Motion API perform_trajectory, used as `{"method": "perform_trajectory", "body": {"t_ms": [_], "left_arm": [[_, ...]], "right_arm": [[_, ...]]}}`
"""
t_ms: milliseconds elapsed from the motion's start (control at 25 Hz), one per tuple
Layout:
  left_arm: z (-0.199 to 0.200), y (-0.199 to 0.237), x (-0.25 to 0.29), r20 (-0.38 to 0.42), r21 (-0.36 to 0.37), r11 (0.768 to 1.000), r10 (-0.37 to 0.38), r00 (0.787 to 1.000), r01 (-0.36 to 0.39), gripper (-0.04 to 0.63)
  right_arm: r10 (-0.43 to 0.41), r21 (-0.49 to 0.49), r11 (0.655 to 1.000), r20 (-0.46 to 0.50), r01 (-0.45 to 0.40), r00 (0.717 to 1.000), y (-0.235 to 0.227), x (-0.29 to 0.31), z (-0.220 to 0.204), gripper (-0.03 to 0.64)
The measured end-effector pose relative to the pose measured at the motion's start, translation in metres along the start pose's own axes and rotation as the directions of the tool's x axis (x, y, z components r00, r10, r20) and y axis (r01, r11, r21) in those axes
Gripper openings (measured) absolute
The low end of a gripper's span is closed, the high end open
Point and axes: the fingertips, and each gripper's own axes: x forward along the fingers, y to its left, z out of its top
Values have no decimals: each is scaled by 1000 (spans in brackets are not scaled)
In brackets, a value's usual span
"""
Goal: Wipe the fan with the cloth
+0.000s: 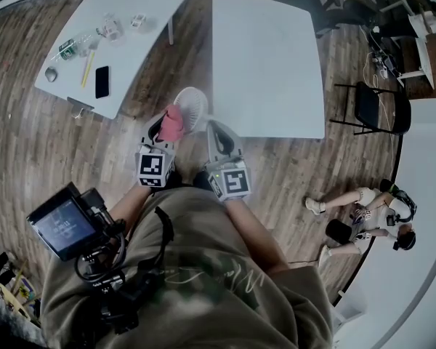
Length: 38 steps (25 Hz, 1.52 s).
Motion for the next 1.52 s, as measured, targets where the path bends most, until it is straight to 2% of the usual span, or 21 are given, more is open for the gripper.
{"method": "perform_trajectory", "body": {"t_ms": [200, 400, 680, 1120, 1520], "left_arm": [[12, -4, 7, 8, -9, 1000, -13, 1000, 13, 60], [26, -15, 21, 16, 55, 998, -40, 999, 39, 60], [28, -31, 35, -1, 75, 994, -78, 997, 78, 60], [22, -31, 27, 27, 62, 989, -136, 990, 134, 61], [18, -32, 21, 22, 61, 987, -153, 988, 151, 61]], "right_arm": [[-7, 4, 1000, 13, 7, 1000, -2, -1, 3, 12], [-11, 10, 1000, 10, 11, 1000, -2, 0, 1, 12], [-20, 10, 1000, 4, 20, 1000, -6, -1, 4, 12], [-29, 21, 999, 2, 29, 1000, -12, 0, 4, 12], [-20, 27, 999, -3, 20, 1000, -13, 3, 3, 12]]}}
